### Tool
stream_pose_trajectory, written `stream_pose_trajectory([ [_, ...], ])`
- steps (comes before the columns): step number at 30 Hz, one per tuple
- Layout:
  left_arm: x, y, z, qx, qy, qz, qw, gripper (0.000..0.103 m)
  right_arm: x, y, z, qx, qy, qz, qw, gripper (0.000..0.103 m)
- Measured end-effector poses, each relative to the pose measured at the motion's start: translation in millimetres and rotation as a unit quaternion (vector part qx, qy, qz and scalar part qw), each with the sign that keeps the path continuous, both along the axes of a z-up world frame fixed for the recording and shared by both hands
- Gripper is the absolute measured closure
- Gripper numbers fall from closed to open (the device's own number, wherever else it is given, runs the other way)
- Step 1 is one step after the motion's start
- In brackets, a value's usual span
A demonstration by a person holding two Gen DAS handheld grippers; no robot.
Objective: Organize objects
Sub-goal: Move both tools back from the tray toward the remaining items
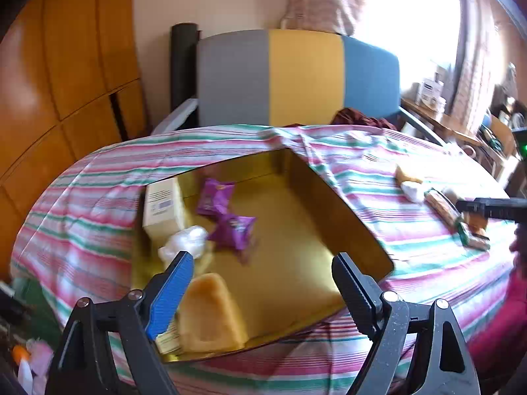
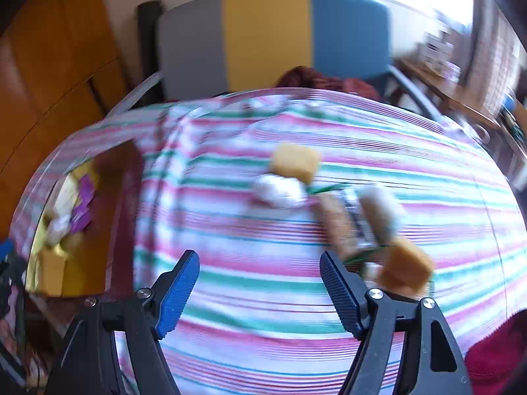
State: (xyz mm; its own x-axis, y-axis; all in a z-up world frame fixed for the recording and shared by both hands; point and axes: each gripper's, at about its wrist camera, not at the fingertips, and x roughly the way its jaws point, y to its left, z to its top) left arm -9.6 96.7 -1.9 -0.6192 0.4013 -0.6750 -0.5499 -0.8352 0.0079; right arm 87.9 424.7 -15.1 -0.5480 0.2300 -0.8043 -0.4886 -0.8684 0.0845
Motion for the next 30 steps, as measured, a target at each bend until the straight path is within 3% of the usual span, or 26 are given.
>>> stream_pose_trajectory([
  [5,8,27,-1,-0.004,-0.002,-0.032,0.9995,0.017,47,77,1,-0.016,0.065,-0.142,0.988,0.026],
  [9,14,48,-3,-0.008,-0.006,-0.058,0.9983,0.017,86,128,-18,-0.087,0.097,-0.260,0.957,0.026],
  [12,19,67,-5,-0.009,-0.011,-0.077,0.9969,0.017,107,144,-25,-0.130,0.121,-0.307,0.935,0.026],
  [16,26,96,-7,-0.010,-0.018,-0.107,0.9941,0.017,110,150,-36,-0.179,0.122,-0.311,0.925,0.026],
  [23,31,140,-10,-0.018,-0.027,-0.142,0.9893,0.017,99,141,-41,-0.187,0.109,-0.287,0.933,0.026],
  [30,27,167,-25,-0.028,-0.062,-0.149,0.9866,0.017,100,144,-44,-0.201,0.108,-0.282,0.932,0.026],
])
